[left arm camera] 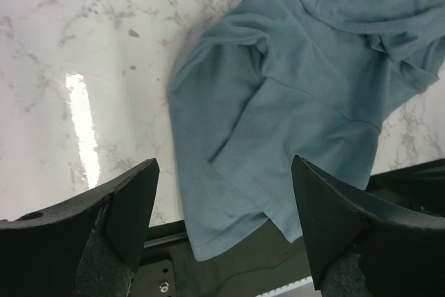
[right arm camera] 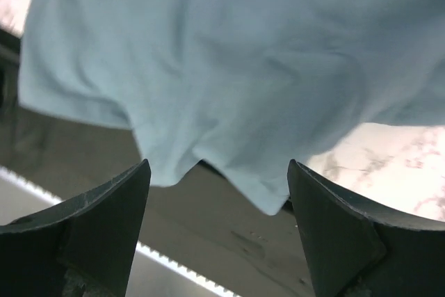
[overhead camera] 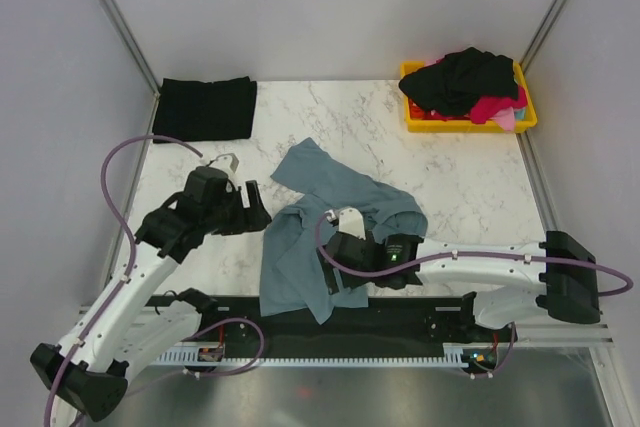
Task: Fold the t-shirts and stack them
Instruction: Flatten the tshirt out
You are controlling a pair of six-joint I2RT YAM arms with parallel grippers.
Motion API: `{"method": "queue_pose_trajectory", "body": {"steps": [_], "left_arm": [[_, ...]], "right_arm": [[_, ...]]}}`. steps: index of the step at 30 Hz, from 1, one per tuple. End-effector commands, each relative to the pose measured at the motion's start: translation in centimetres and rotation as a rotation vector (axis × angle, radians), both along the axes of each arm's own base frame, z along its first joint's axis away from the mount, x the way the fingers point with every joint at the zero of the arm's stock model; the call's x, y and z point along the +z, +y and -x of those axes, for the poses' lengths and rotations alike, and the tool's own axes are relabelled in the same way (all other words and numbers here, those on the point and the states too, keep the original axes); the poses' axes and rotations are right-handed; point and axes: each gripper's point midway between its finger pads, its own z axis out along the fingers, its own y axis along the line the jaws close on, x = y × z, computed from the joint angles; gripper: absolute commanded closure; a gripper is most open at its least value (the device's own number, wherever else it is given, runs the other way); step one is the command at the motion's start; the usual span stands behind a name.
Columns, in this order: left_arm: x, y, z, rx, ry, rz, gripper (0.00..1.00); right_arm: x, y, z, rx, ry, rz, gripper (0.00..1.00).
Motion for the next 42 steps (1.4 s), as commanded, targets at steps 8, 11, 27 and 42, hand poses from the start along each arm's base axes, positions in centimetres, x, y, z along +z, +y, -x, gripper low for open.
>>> {"method": "queue_pose_trajectory", "body": {"steps": [8, 11, 27, 42], "left_arm": [[-1.1, -1.6, 1.5, 0.008, 0.012, 0.054, 0.16], [-0.8, -1.4, 1.7, 0.014, -0.004, 0.064, 0.16], [0.1, -1.3, 2.0, 0.015, -0.048, 0.092, 0.15], [0.0, -1.1, 2.0, 0.022, -0.046, 0.087, 0.15]], "right_arm": [[-0.9, 3.7, 5.4, -0.022, -0.048, 0.041, 0.16], [-3.2, 4.5, 7.7, -0.007, -0.047, 0.09, 0.16], [-7.8, 4.9, 6.3, -0.048, -0.099, 0.181, 0.39], [1.0, 0.0, -3.5, -0.174, -0.289, 0.168, 1.0]]}}
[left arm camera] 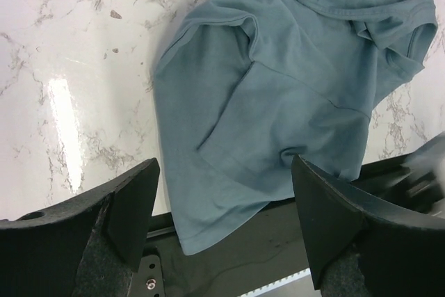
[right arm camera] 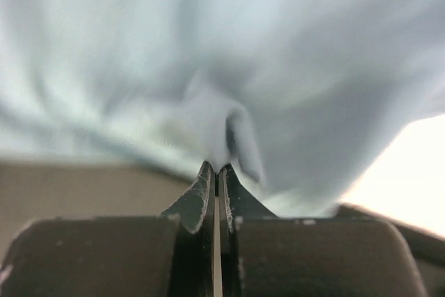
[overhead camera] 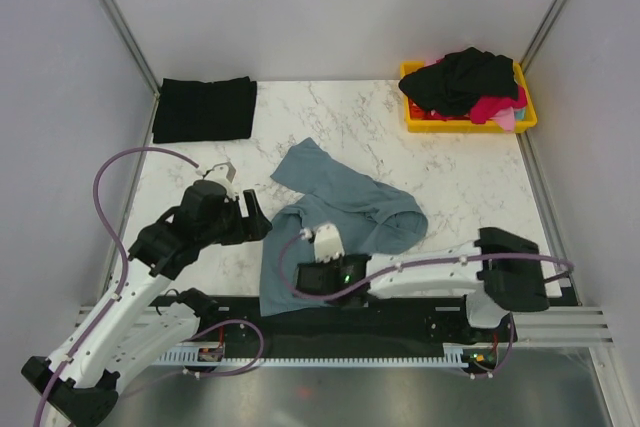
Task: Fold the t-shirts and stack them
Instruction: Flatten the tshirt out
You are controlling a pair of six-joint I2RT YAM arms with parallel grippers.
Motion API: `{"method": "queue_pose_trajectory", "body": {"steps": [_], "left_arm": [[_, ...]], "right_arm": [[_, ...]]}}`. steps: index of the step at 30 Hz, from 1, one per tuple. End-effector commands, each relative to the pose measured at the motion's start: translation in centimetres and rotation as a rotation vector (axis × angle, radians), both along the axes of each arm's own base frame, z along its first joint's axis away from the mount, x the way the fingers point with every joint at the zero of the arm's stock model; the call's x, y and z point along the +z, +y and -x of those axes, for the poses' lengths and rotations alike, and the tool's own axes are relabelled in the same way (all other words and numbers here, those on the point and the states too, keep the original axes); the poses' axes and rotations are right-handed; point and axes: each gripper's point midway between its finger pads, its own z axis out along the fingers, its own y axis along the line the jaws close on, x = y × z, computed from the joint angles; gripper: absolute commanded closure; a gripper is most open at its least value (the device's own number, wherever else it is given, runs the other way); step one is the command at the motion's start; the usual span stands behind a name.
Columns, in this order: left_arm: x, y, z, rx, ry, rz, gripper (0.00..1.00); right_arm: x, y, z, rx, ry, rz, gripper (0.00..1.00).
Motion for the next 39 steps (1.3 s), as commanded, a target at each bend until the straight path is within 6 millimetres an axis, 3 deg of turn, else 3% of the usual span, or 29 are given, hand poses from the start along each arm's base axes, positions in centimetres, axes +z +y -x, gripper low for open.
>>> {"method": "queue_pose_trajectory", "body": {"steps": [1, 2, 3, 4, 5, 7, 8, 10, 13, 16, 19, 23, 26, 30, 31, 33, 34, 36, 37, 39], "left_arm": [[0.5, -0.1, -0.4, 0.029, -0.018, 0.023, 0.15], [0.4, -0.1, -0.4, 0.03, -0.016, 0.021, 0.16], [0.3, -0.2, -0.5, 0.03, -0.013, 0.021, 0.16], [0.2, -0.2, -0.4, 0.026, -0.006, 0.018, 0.16], [0.2, -0.3, -0.4, 0.024, -0.006, 0.018, 0.16], [-0.2, -0.4, -0.4, 0.026, 0.011, 0.013, 0.16], [-0.3, -0.5, -0.4, 0.028, 0.017, 0.012, 0.16], [-1.1, -0.7, -0.4, 0.042, 0.054, 0.015, 0.17], [-3.1, -1.5, 0.4, 0.054, 0.144, 0.019, 0.18], [-6.3, -2.2, 1.3, 0.064, 0.243, -0.035, 0.19], [-8.5, -3.0, 2.2, 0.056, 0.298, -0.086, 0.22], [-7.8, -5.2, 3.2, 0.001, 0.27, -0.048, 0.26], [-6.9, -7.9, 5.3, -0.094, 0.256, -0.015, 0.27], [-8.1, -11.4, 10.4, -0.232, 0.308, -0.07, 0.29], [-9.2, -11.7, 11.1, -0.239, 0.325, -0.119, 0.29], [-9.6, -13.2, 13.1, -0.286, 0.333, -0.14, 0.3], [-10.7, -13.7, 13.5, -0.296, 0.334, -0.182, 0.31], [-10.2, -16.1, 14.6, -0.367, 0.305, -0.166, 0.32], [-11.3, -16.7, 15.0, -0.383, 0.308, -0.208, 0.33], [-10.6, -19.1, 15.8, -0.452, 0.283, -0.213, 0.34]], "right_arm": [[8.7, -5.1, -10.4, -0.171, -0.204, -0.011, 1.0], [14.4, -7.4, -13.5, -0.183, -0.312, -0.028, 1.0], [17.6, -9.4, -15.8, -0.235, -0.37, -0.043, 1.0], [20.6, -13.6, -19.4, -0.362, -0.435, -0.033, 1.0], [25.5, -15.6, -21.0, -0.426, -0.509, -0.096, 1.0], [28.4, -20.9, -23.9, -0.528, -0.563, -0.025, 1.0], [29.5, -22.2, -24.8, -0.561, -0.579, -0.014, 1.0], [29.6, -26.1, -25.9, -0.662, -0.581, 0.038, 1.0], [27.6, -28.9, -26.6, -0.722, -0.53, 0.027, 1.0], [25.0, -30.3, -26.8, -0.744, -0.481, -0.006, 1.0], [22.9, -30.7, -26.8, -0.742, -0.443, -0.012, 1.0], [21.0, -31.0, -26.7, -0.734, -0.41, 0.014, 1.0], [20.0, -30.8, -26.9, -0.733, -0.394, 0.001, 1.0], [18.6, -30.3, -27.0, -0.719, -0.358, -0.011, 1.0], [18.5, -30.2, -27.1, -0.719, -0.357, -0.013, 1.0], [18.1, -30.2, -26.9, -0.714, -0.348, -0.014, 1.0], [18.0, -30.2, -26.9, -0.714, -0.348, -0.014, 1.0], [17.8, -30.1, -26.8, -0.709, -0.344, -0.016, 1.0], [17.6, -30.0, -26.7, -0.706, -0.338, -0.018, 1.0], [17.5, -29.9, -26.6, -0.7, -0.332, -0.024, 1.0]]}}
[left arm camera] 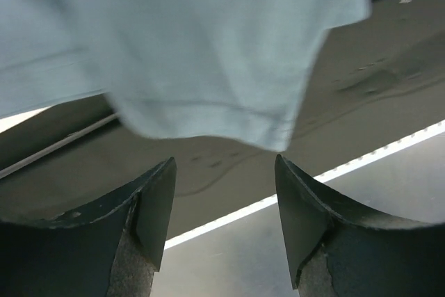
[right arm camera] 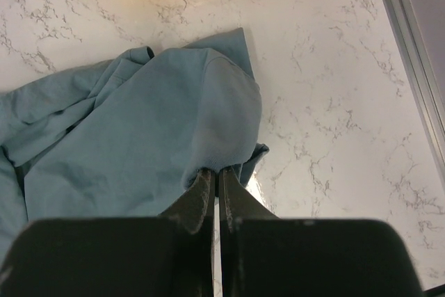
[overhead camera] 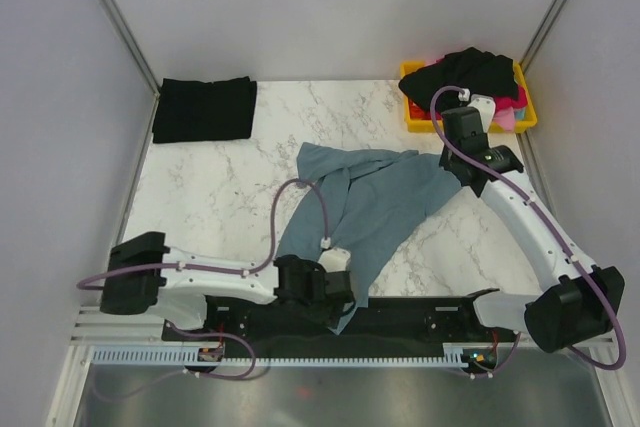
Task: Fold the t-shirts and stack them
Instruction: Flatten the tshirt out
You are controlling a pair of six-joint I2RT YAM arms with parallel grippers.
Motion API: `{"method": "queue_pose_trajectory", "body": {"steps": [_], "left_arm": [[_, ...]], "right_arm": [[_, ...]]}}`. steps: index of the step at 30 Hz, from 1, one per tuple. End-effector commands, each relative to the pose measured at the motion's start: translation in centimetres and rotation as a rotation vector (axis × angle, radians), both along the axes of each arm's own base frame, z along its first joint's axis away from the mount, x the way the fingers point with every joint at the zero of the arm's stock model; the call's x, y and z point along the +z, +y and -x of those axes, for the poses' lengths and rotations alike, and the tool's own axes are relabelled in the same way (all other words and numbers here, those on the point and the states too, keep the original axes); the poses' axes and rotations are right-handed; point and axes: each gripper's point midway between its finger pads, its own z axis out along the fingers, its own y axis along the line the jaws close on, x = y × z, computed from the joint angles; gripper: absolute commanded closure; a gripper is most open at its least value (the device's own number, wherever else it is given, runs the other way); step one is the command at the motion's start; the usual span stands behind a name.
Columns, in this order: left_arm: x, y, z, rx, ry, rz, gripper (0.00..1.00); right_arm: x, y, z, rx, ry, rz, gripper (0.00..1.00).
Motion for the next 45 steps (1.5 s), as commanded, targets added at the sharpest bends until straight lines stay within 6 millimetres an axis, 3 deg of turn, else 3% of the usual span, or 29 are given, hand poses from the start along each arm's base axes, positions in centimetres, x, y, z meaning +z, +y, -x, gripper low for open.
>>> {"method": "queue_pose_trajectory", "body": {"steps": [1, 2, 6, 19, 24, 27, 30, 31, 33, 35, 38, 39, 40, 41, 45], "left_arm": [[0.8, -5.4, 0.4, -0.027, -0.049, 0.062, 0.34], [1.4, -6.8, 0.6, -0.063, -0.058, 0.075, 0.34], [0.1, -7.6, 1.2, -0.09, -0.041, 0.027, 0.35], [-3.4, -4.7, 2.7, -0.078, -0.015, -0.123, 0.46], [-4.4, -3.3, 2.2, -0.043, -0.032, -0.178, 0.53], [-4.5, -3.1, 1.8, -0.036, -0.056, -0.189, 0.64], [-4.1, -3.3, 1.2, -0.029, -0.085, -0.186, 0.86], [-3.9, -2.9, 0.9, -0.022, -0.101, -0.209, 0.98], [-2.4, -3.4, 0.3, -0.011, -0.137, -0.197, 0.98], [-0.5, -2.5, -0.4, 0.0, -0.173, -0.231, 0.98], [4.6, -0.5, -2.3, 0.024, -0.27, -0.252, 0.98], [6.2, 0.1, -3.0, 0.033, -0.298, -0.255, 0.98], [10.2, -0.4, -4.2, 0.075, -0.36, -0.169, 0.98], [12.2, 2.2, -4.9, 0.081, -0.401, -0.231, 0.98], [23.1, 4.1, -7.8, 0.132, -0.545, 0.02, 0.98]], "right_arm": [[0.3, 0.4, -0.2, 0.019, -0.026, -0.025, 1.0], [0.3, 0.4, -0.2, 0.021, -0.027, -0.026, 1.0], [0.3, 0.2, 0.0, 0.019, -0.026, -0.023, 1.0], [0.3, -0.3, 0.2, 0.016, -0.025, -0.025, 1.0], [0.3, -0.4, 0.2, 0.016, -0.025, -0.028, 1.0], [0.3, -0.4, 0.2, 0.018, -0.025, -0.028, 1.0], [0.3, -0.4, 0.1, 0.018, -0.026, -0.028, 1.0], [0.4, -0.4, 0.2, 0.02, -0.027, -0.03, 1.0], [0.8, -0.3, 0.2, 0.022, -0.036, -0.034, 1.0], [1.3, -0.3, 0.3, 0.023, -0.046, -0.041, 1.0], [3.6, -0.1, 0.4, 0.027, -0.088, -0.066, 1.0], [5.0, 0.0, 0.7, 0.032, -0.124, -0.085, 1.0], [7.0, 0.1, 0.9, 0.041, -0.169, -0.101, 1.0], [8.5, 0.3, 1.1, 0.053, -0.203, -0.114, 1.0], [18.0, -0.1, 4.2, 0.093, -0.457, -0.177, 1.0]]}}
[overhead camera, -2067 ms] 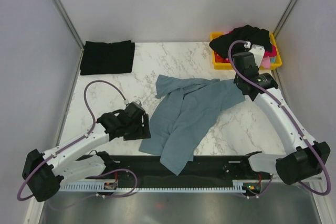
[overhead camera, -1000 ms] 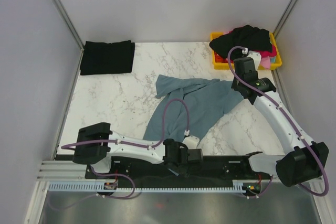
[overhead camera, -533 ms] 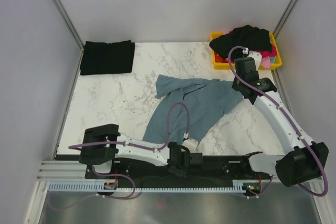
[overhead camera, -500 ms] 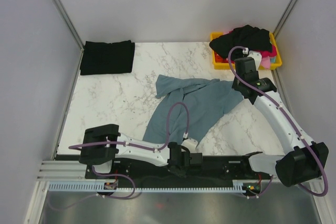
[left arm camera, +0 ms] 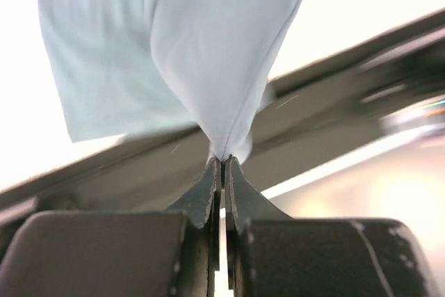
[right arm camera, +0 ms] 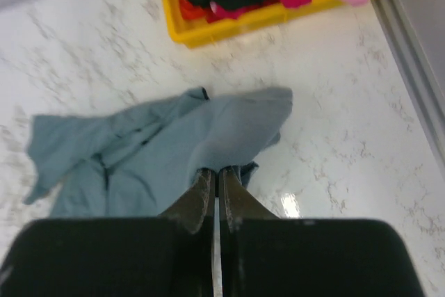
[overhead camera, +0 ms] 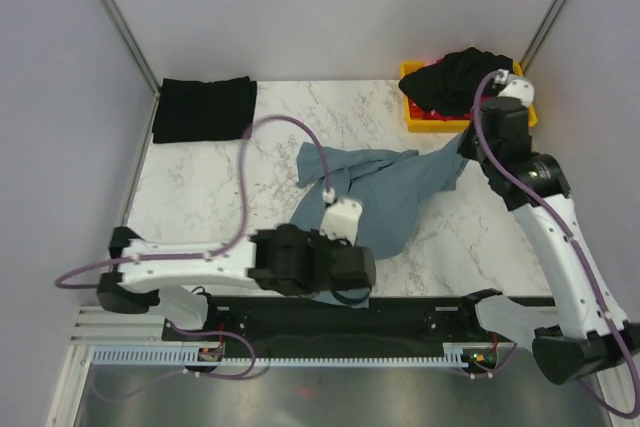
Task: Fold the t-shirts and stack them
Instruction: Flatten the tshirt out
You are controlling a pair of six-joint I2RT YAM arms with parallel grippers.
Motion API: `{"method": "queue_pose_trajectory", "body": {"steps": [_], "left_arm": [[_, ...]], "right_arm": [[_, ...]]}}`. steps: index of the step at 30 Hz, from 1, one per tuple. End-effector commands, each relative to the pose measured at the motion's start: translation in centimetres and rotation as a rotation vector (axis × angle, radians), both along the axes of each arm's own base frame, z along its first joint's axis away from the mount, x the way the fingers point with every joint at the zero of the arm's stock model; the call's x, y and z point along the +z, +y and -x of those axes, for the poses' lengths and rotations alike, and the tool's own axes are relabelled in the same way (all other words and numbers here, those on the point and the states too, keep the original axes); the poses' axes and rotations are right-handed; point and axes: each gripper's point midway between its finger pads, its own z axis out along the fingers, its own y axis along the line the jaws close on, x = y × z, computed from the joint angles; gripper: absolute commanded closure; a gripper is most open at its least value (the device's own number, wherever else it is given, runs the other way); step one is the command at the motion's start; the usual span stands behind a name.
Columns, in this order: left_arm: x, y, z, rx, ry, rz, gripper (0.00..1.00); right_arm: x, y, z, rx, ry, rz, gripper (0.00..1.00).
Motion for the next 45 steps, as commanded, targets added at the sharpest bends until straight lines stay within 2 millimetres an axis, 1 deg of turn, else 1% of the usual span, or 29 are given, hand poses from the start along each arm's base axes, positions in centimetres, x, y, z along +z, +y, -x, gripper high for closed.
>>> {"method": "queue_pose_trajectory", "body": {"steps": [1, 3, 7, 9, 12, 13, 16, 21, 22, 23, 25, 26, 28, 29, 31, 32, 33, 34, 35, 36, 37, 38, 39, 40, 41, 42, 43, 44, 45], "left_arm": [[12.6, 8.3, -4.7, 0.086, -0.27, 0.119, 0.98], [17.3, 10.7, -6.1, 0.087, -0.382, 0.222, 0.98], [25.9, 15.5, -7.9, 0.079, -0.569, 0.339, 0.98], [29.8, 16.5, -8.4, 0.097, -0.64, 0.455, 0.98], [34.2, 18.5, -9.0, 0.031, -0.787, 0.475, 0.98], [36.3, 18.9, -9.3, 0.022, -0.856, 0.483, 0.98], [39.3, 20.3, -10.0, 0.016, -0.972, 0.432, 0.98], [44.0, 21.6, -11.0, 0.128, -1.109, 0.397, 0.98], [44.1, 21.9, -11.3, 0.11, -1.156, 0.288, 0.98], [45.8, 23.1, -11.4, 0.206, -1.175, 0.378, 0.98], [45.9, 24.2, -11.6, 0.218, -1.237, 0.268, 0.98], [46.6, 25.2, -11.7, 0.28, -1.246, 0.319, 0.98], [46.1, 23.1, -11.6, 0.205, -1.285, 0.233, 0.98], [45.7, 21.7, -11.7, 0.175, -1.298, 0.191, 0.98], [44.4, 18.8, -12.2, 0.134, -1.327, 0.075, 0.98], [43.6, 17.9, -13.6, 0.17, -1.327, -0.011, 0.98], [41.8, 16.1, -14.8, 0.072, -1.317, -0.152, 0.98], [40.3, 14.9, -16.1, 0.096, -1.268, -0.085, 0.98], [38.3, 15.6, -19.1, 0.145, -1.22, -0.183, 0.98], [35.4, 14.3, -21.1, 0.113, -1.161, -0.169, 0.98], [33.4, 17.4, -24.5, 0.211, -1.102, -0.251, 0.98], [31.5, 17.5, -26.8, 0.193, -1.058, -0.243, 0.98], [28.5, 17.2, -30.2, 0.245, -0.965, -0.177, 0.98], [25.1, 22.4, -33.0, 0.336, -0.832, -0.241, 0.98], [22.5, 22.6, -35.5, 0.315, -0.751, -0.177, 0.98], [18.4, 23.6, -39.4, 0.399, -0.643, -0.135, 0.97], [14.5, 27.9, -41.5, 0.505, -0.518, -0.157, 0.94], [11.6, 28.8, -42.8, 0.533, -0.419, -0.137, 0.77], [13.6, 29.2, -44.5, 0.583, -0.433, -0.058, 0.53]], "right_arm": [[13.7, -0.8, 3.7, 0.018, -0.382, -0.088, 1.0], [19.0, -1.9, 6.8, 0.009, -0.548, -0.112, 1.0], [25.6, -4.3, 12.1, -0.044, -0.759, -0.126, 1.0], [28.6, -5.4, 15.2, -0.057, -0.874, -0.133, 1.0], [32.1, -6.6, 19.2, -0.066, -1.025, -0.139, 1.0], [32.9, -6.7, 20.0, -0.06, -1.06, -0.134, 1.0], [35.5, -7.4, 21.8, -0.07, -1.131, -0.11, 1.0], [37.7, -6.1, 18.8, -0.021, -1.112, -0.087, 1.0], [38.1, -5.5, 18.1, 0.001, -1.111, -0.088, 1.0], [38.0, -4.2, 15.3, 0.036, -1.073, -0.085, 1.0], [39.4, -1.8, 13.7, 0.141, -1.086, -0.121, 1.0], [39.7, -0.3, 10.5, 0.173, -1.056, -0.129, 1.0], [39.5, 2.2, 7.0, 0.252, -1.018, -0.157, 1.0], [37.7, 4.0, 2.3, 0.276, -0.941, -0.154, 1.0], [37.1, 5.6, -1.0, 0.305, -0.909, -0.171, 1.0], [34.5, 7.4, -5.5, 0.322, -0.836, -0.187, 1.0], [32.6, 8.6, -7.8, 0.337, -0.789, -0.191, 1.0], [30.4, 9.8, -10.3, 0.339, -0.74, -0.189, 1.0], [25.4, 12.3, -15.0, 0.339, -0.635, -0.174, 1.0], [22.8, 13.5, -17.3, 0.334, -0.585, -0.171, 1.0], [20.1, 14.3, -19.7, 0.319, -0.538, -0.164, 1.0], [14.9, 15.6, -24.3, 0.287, -0.462, -0.148, 1.0], [12.7, 16.1, -26.4, 0.274, -0.441, -0.132, 1.0], [5.2, 17.2, -30.5, 0.26, -0.343, -0.098, 1.0], [5.5, 17.5, -31.8, 0.25, -0.39, -0.102, 1.0], [3.0, 17.8, -33.1, 0.236, -0.376, -0.101, 0.96], [-0.8, 18.3, -34.4, 0.233, -0.339, -0.105, 0.56], [-3.5, 18.7, -35.2, 0.228, -0.323, -0.105, 0.3], [-4.8, 18.3, -35.4, 0.199, -0.307, -0.095, 0.12]]}}
